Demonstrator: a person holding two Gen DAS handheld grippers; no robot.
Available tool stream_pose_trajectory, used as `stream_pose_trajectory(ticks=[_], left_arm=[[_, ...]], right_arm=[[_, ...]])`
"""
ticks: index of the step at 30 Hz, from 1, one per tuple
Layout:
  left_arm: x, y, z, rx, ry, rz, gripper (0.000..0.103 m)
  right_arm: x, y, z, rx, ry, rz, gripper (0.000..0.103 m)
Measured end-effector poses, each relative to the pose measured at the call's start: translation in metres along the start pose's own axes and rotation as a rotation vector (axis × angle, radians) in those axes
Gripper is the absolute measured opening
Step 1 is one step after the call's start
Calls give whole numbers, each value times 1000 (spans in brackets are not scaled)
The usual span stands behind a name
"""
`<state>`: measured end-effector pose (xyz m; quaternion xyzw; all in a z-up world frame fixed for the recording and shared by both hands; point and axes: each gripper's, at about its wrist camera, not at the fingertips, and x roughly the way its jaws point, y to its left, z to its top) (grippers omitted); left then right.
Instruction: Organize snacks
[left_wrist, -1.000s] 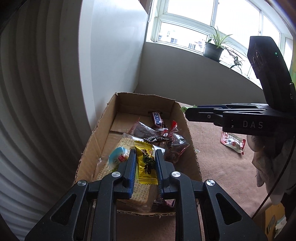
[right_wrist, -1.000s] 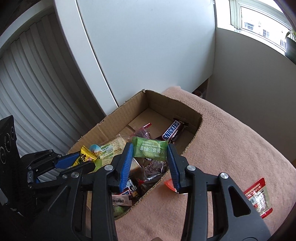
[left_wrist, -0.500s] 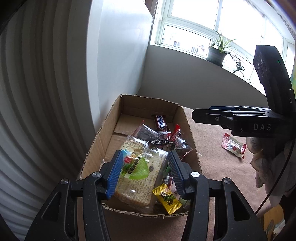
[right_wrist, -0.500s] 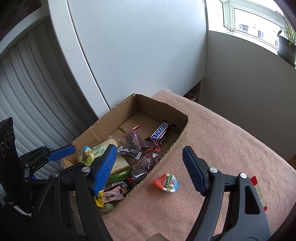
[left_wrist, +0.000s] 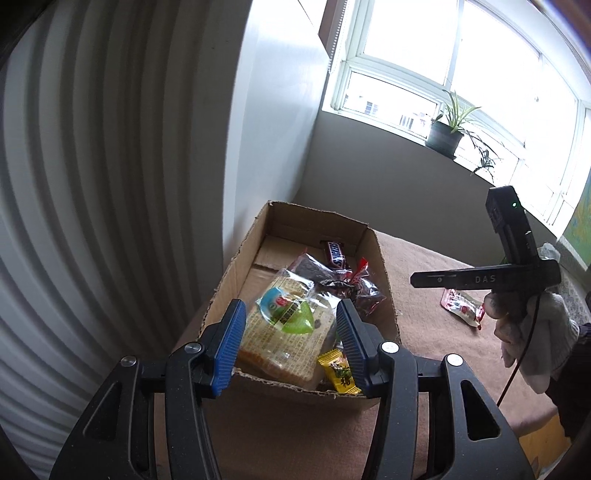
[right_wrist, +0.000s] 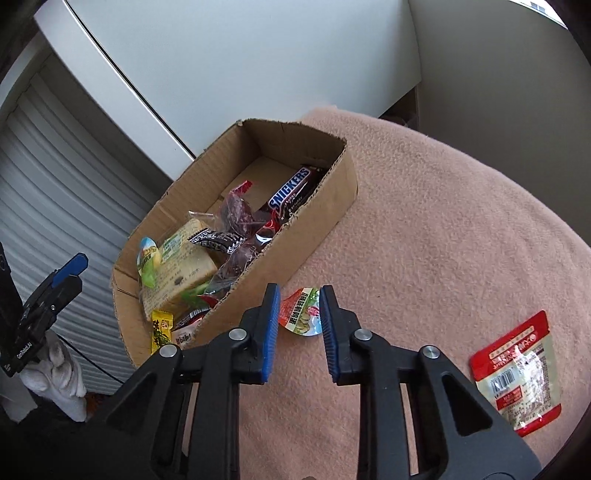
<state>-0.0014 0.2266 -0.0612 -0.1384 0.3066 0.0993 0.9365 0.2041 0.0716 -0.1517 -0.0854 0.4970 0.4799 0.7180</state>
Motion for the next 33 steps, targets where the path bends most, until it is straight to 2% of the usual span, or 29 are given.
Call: stream_pose_trajectory(ticks=[12,18,24,29,33], left_arm=[[-11,17,-7,-71,4,51,50],[-10,14,-6,-72,0,53,50],[-12,8,-10,-67,4,43,50],[-18,-1,-10,-46,-7,30,50],[-19,-13,-10,-21,-6,11,50]], right_arm=[[43,-5,8,-49,104,-10,20],[50,16,-6,-178,146,-83,20],[39,42,-35,-346,185,-162,19],[15,40,-72,-378,177,-205,19],[-8,34,-106,-401,164,-275,20]])
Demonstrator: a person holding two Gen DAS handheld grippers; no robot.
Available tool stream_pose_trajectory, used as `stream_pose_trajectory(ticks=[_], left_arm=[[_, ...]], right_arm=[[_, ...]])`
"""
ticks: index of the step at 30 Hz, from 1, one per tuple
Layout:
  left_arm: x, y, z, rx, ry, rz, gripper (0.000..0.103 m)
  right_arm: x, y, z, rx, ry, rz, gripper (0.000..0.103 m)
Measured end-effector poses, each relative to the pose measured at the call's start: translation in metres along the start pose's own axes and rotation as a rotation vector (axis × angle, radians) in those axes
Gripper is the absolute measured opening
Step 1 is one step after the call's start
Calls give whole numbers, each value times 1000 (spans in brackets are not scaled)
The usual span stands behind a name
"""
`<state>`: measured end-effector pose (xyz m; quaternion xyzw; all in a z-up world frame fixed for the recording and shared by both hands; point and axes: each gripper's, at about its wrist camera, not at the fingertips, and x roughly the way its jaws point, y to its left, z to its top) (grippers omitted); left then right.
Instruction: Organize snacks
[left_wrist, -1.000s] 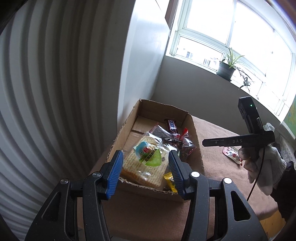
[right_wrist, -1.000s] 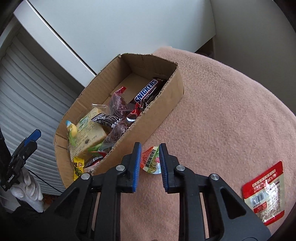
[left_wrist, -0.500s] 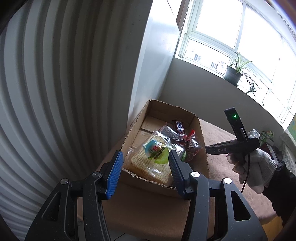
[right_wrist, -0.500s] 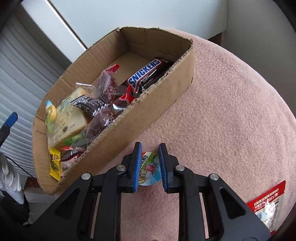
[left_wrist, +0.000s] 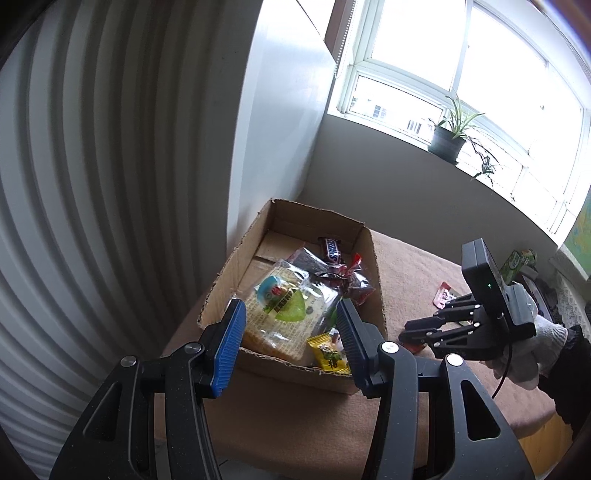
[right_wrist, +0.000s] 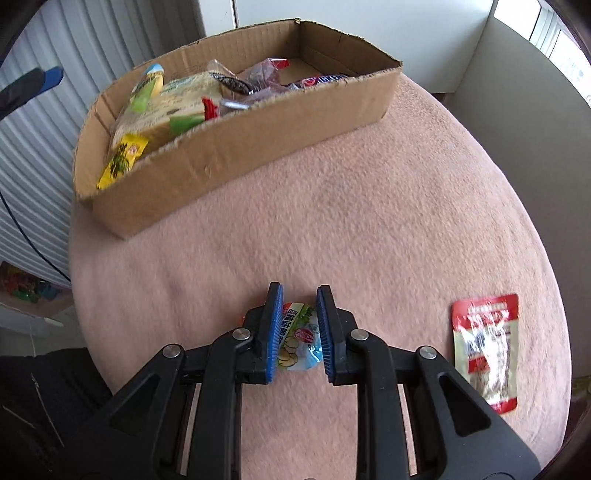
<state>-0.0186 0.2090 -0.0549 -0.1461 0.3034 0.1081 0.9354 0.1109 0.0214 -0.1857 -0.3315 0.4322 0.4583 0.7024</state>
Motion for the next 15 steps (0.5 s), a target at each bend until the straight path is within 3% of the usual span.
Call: stream_pose_trajectory(ticks=[8,15], left_arm=[[16,-51,-9,90,49,-95,50],[43,-127,-20,204,117,-229,50]], right_arm=[[-36,-34,-92,104,3,-134,20],[-65,-89,-161,317,-3,-222,20]])
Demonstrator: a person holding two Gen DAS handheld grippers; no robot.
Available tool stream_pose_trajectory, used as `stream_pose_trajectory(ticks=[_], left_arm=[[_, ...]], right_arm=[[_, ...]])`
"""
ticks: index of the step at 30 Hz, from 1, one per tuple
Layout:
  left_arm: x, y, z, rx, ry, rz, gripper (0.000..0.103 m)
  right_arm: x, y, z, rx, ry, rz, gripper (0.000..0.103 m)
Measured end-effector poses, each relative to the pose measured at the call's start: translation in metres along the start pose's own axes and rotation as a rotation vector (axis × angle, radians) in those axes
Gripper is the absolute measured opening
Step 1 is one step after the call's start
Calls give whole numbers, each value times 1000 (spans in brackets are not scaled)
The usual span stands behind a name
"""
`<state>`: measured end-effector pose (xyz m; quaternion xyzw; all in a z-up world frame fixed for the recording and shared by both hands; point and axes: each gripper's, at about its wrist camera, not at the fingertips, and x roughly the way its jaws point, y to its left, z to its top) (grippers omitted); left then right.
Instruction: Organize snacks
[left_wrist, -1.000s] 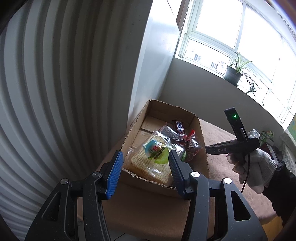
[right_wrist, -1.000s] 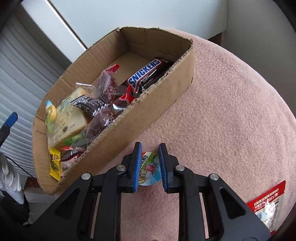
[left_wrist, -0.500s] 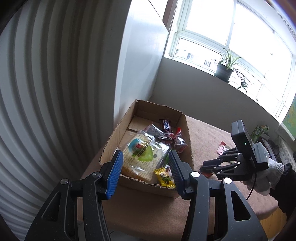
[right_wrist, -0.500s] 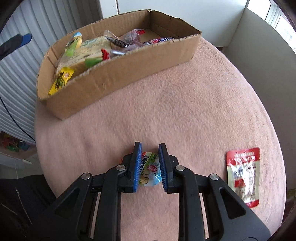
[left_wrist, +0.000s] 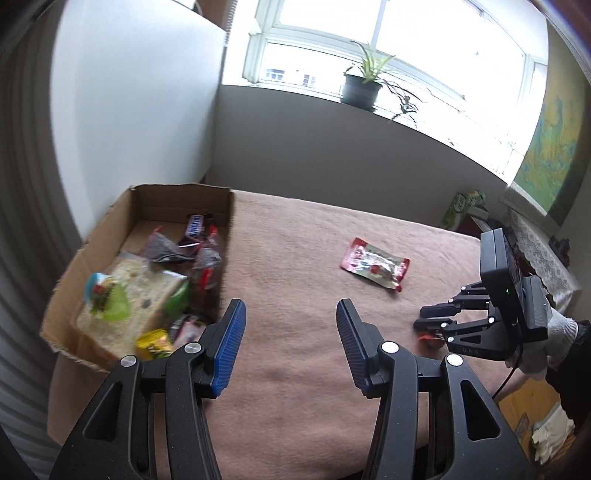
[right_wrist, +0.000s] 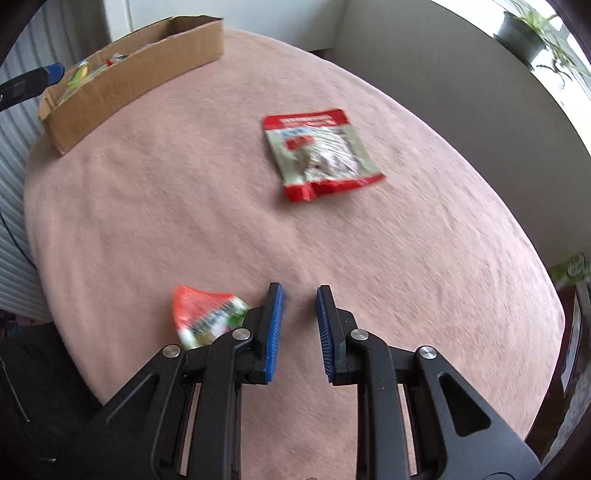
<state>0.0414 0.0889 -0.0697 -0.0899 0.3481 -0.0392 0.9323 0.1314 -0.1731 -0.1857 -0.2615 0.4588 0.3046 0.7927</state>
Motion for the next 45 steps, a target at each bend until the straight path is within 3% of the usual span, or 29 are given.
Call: stream_pose_trajectory(ticks=[1,3,5,8,12,17,21,26,29,34,39,45], left_arm=[[8,-10,2,12,12,-20,50],[26,-29,6,39,42,-57,50],[47,-46,10,60,84,-102,50],[77,-68,15,75,140,-144,50],[109,-76,22,32,212,-188,50],[138,-81,23,-1,298,-225,61],[155,-80,26,-32,329,-223,61],[174,-78,34,-39,350,-193,61],[182,-78,43,-30,348,-179,61],[198,-86,51,8,354,-147,63],[207,-97,59,33,351,-131,64],[211,-106,59,65,340,-116,64]], right_arm=[[-2,-26,-1,35,-5,-2,20],[-12,-36,-13,107,-33,-34,20],[-24,-51,-26,205,-63,-1,20],[-43,-55,-44,315,-128,136,20],[-59,-31,-56,347,-153,351,20],[-37,12,-43,364,-132,540,20],[-14,24,-29,396,-109,513,20],[-8,10,-32,489,-132,410,20],[-12,6,-32,521,-160,295,20],[-14,-6,-40,582,-183,225,20],[-16,-12,-37,564,-184,142,20],[-24,-23,-36,553,-182,109,20]])
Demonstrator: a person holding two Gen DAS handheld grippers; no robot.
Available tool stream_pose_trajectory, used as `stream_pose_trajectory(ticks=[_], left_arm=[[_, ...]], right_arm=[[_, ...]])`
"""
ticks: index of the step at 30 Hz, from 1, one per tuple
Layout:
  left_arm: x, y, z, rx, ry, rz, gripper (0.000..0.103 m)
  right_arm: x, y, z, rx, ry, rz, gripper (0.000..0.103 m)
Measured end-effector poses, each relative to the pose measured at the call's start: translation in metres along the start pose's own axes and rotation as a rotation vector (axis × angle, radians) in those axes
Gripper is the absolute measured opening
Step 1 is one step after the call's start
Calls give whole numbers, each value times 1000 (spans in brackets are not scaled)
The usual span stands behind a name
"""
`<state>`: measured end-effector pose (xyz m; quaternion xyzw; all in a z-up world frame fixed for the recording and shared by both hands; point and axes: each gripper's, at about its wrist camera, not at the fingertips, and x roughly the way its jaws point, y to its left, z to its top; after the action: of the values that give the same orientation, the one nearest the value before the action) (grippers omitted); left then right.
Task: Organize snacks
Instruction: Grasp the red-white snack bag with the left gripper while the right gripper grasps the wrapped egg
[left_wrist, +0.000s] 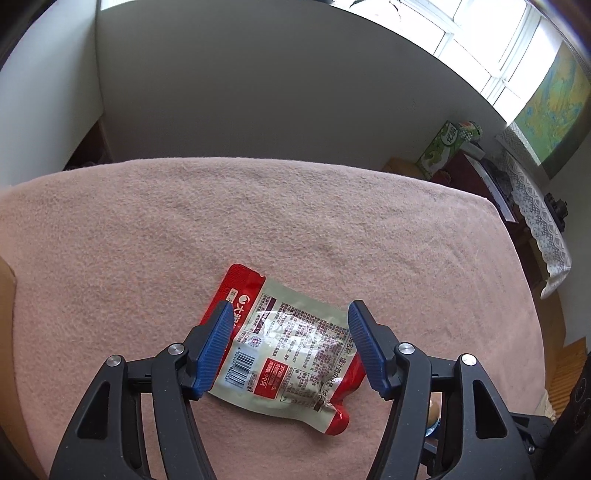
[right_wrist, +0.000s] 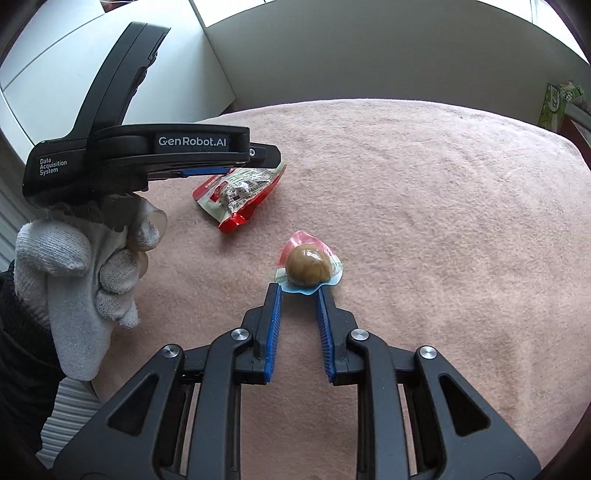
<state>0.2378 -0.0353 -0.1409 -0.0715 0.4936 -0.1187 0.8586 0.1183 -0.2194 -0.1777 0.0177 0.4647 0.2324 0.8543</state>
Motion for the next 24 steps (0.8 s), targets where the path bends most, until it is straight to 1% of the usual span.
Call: stream_pose_trajectory(ticks=[4,6,10,12,13,14,15,18,20,24], left_arm=[[1,-1,4,4,2,0,64],[-4,1,3,-4,-10,-5,64],[-15,13,0,-36,-27,-19,64],[-19,18,-2,-51,-27,-30,64],[-21,20,-4,-55,-25,-35,64],[-22,21,-5,-59,-26,-36,64],[-24,22,-7,-62,-25,-38,64],[-24,26,-10,-72,-13,-50,64],[-25,29,-12,-85,-7,-44,64],[-33,36,-30,-130,12,-62,64]], right_arm=[[5,-3,5,3,-2,-5,20],[11,-2,7,-2,-3,-5,20],[10,-5,5,2,-10,23,22],[5,-8,3,11,-10,48,33],[3,-9,1,16,-12,58,37],[1,-9,0,20,-17,63,46],[-2,-9,-2,22,-23,65,51],[-5,-9,-5,14,-25,43,52],[-6,-12,-6,11,-20,37,52],[-2,-15,-2,1,-9,33,52]])
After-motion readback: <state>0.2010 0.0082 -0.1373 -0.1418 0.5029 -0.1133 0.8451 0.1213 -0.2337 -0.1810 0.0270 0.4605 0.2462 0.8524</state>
